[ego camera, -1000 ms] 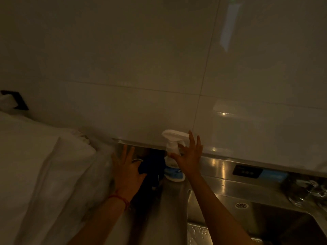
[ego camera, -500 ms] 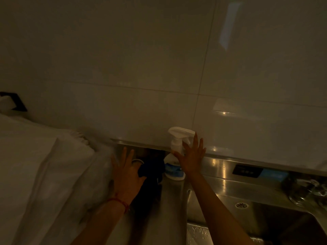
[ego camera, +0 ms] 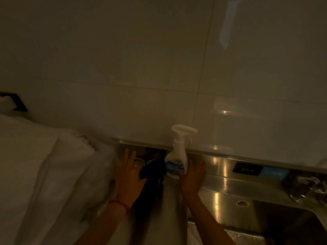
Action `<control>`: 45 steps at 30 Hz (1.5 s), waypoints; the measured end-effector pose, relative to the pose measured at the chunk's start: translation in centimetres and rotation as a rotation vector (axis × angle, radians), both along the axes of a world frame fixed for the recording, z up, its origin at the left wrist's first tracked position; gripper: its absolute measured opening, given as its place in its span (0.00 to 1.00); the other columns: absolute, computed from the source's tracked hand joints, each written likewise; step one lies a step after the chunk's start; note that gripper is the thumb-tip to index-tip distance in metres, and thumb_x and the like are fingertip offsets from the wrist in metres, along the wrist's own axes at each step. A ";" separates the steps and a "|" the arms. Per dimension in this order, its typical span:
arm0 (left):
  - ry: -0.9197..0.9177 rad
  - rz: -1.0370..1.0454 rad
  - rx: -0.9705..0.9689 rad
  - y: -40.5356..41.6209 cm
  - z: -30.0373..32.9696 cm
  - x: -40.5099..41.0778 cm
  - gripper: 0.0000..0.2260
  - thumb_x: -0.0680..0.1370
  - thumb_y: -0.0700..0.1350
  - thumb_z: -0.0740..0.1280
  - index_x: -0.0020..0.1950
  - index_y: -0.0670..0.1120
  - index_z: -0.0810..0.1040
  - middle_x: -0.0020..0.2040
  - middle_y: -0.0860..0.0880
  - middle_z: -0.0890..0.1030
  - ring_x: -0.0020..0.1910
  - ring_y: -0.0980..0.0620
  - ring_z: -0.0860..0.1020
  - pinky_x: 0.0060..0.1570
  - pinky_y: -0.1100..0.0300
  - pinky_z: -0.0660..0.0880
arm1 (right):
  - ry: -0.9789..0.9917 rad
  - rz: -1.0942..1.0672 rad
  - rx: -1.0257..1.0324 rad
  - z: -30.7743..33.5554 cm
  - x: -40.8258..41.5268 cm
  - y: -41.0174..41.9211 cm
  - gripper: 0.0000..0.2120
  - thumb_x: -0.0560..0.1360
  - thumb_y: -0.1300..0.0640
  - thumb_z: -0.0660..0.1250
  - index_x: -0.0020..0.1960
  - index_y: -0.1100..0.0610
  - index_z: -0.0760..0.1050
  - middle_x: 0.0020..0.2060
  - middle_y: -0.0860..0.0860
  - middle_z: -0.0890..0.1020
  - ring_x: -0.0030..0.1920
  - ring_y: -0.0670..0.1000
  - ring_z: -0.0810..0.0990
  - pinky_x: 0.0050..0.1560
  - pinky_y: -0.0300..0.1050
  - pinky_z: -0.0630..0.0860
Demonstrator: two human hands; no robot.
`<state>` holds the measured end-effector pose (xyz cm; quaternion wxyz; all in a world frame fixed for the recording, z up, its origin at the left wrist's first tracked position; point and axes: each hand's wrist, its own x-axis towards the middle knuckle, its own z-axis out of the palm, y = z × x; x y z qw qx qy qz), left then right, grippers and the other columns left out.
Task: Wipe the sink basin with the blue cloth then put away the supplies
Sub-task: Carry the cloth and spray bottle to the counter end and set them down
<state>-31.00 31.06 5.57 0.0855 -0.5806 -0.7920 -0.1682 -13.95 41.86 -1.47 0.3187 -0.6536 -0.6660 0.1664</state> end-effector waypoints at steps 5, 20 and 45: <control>0.153 -0.067 0.054 -0.7 0.9 0.4 0.19 0.49 0.49 0.85 0.35 0.48 0.86 0.55 0.37 0.82 0.58 0.31 0.77 0.55 0.30 0.59 | -0.006 -0.028 -0.046 -0.5 -0.9 0.8 0.24 0.73 0.54 0.67 0.66 0.60 0.67 0.74 0.59 0.51 0.73 0.58 0.46 0.71 0.52 0.45; 0.088 -0.087 0.111 -0.3 0.1 0.9 0.18 0.48 0.47 0.85 0.34 0.48 0.86 0.56 0.37 0.82 0.60 0.31 0.76 0.55 0.28 0.59 | -0.054 -0.011 -0.096 0.4 -0.7 1.4 0.19 0.77 0.51 0.62 0.64 0.58 0.71 0.74 0.60 0.53 0.73 0.57 0.48 0.71 0.51 0.46; 0.323 -0.229 0.079 -3.4 3.6 4.8 0.26 0.48 0.51 0.85 0.43 0.47 0.87 0.56 0.39 0.82 0.58 0.34 0.78 0.53 0.26 0.65 | -0.185 0.727 0.156 10.6 2.8 -5.5 0.26 0.69 0.43 0.70 0.64 0.51 0.72 0.74 0.52 0.53 0.73 0.53 0.41 0.71 0.54 0.41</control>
